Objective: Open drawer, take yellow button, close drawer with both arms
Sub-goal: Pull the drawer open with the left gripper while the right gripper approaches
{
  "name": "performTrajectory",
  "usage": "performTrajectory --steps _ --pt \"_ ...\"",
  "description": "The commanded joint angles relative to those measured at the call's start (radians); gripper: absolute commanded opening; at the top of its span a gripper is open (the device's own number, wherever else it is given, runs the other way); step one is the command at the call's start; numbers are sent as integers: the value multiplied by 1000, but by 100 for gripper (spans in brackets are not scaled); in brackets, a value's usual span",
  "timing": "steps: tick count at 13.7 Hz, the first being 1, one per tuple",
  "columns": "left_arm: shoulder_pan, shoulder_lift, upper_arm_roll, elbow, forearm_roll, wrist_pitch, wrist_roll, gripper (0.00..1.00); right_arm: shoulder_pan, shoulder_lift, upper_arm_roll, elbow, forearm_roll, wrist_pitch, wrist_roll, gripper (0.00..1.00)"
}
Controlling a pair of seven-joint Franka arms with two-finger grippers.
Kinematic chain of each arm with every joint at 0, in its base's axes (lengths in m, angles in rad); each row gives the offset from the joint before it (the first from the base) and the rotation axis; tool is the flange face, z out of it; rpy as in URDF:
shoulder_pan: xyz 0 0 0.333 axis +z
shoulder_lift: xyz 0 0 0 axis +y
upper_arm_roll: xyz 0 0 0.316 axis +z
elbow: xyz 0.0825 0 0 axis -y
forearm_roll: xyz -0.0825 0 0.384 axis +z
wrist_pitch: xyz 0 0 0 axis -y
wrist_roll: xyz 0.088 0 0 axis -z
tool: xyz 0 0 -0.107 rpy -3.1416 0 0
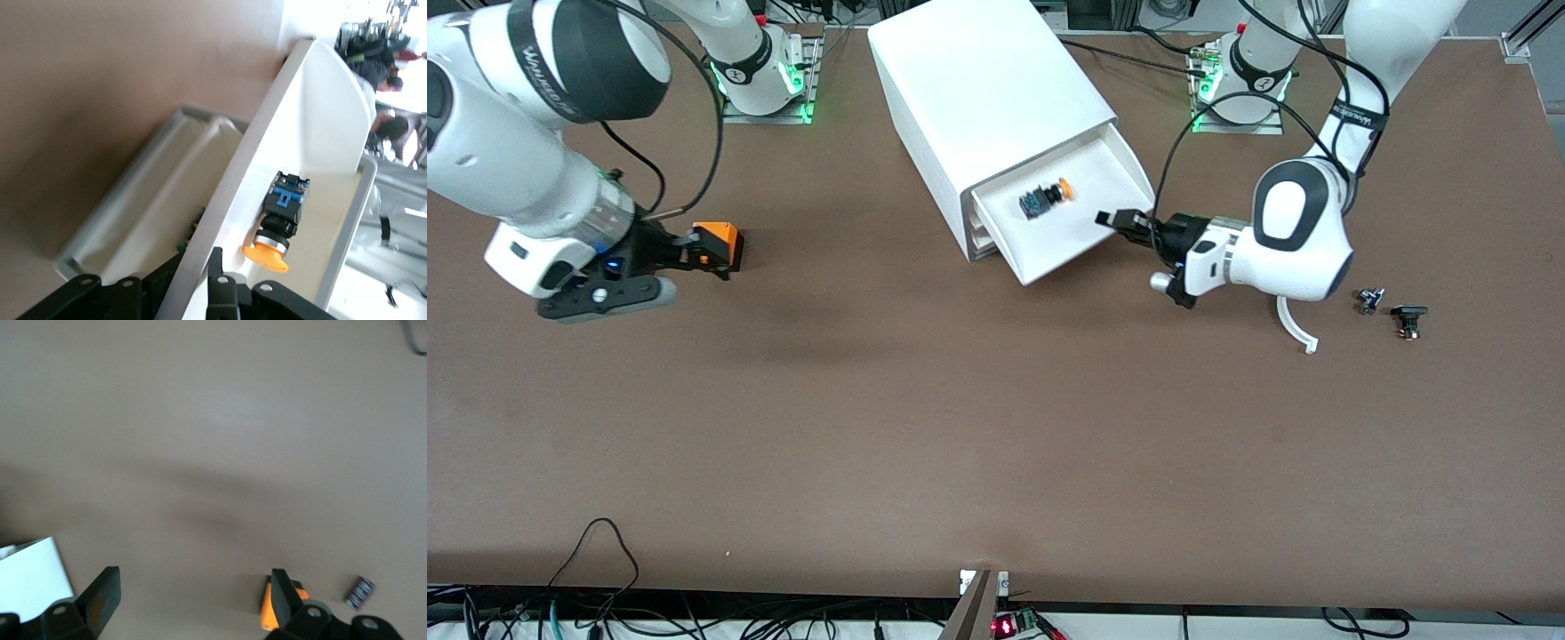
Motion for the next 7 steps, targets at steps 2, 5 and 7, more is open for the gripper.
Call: performTrajectory --steps 2,5,7 --pt "7 -6 25 -14 13 130 -36 99 50 105 -5 135 150 -12 -161 100" --pt "10 -24 25 1 13 136 -35 100 103 196 18 264 206 -12 -290 100" --pt "10 -35 25 33 28 138 -35 100 126 231 64 307 203 -7 -377 100"
